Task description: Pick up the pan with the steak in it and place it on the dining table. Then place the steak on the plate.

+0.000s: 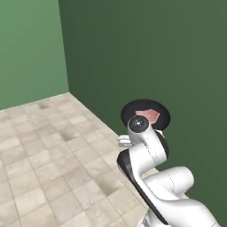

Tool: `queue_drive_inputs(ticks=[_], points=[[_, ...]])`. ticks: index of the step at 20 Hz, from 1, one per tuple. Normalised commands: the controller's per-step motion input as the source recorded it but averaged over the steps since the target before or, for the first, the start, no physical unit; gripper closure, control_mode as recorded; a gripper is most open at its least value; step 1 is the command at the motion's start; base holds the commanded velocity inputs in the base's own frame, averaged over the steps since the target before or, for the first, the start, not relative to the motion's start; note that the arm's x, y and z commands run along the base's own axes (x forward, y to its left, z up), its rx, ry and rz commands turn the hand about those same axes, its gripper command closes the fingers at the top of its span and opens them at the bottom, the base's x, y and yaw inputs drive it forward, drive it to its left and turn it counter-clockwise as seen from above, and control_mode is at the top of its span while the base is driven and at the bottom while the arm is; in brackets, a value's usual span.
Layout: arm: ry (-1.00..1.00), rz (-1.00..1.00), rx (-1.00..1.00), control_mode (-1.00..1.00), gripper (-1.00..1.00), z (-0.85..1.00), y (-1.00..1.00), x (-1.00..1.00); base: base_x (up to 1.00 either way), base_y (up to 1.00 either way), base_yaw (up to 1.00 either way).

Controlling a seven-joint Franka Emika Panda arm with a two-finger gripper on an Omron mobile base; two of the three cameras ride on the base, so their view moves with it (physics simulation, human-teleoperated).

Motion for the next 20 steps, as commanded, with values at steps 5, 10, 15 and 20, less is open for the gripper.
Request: queue_drive_inputs(ticks=[5, 10, 15, 20], points=[[0.0, 0.0, 0.0, 1.0, 1.0, 0.0, 0.0, 0.0, 1.0, 0.02, 0.0], [0.0, 0.0, 0.0, 1.0, 1.0, 0.0, 0.0, 0.0, 1.0, 0.06, 0.0], [0.0, 0.0, 0.0, 1.0, 1.0, 0.0, 0.0, 0.0, 1.0, 0.06, 0.0], [0.0, 0.0, 0.0, 1.0, 1.0, 0.0, 0.0, 0.0, 1.0, 0.01, 0.02]])
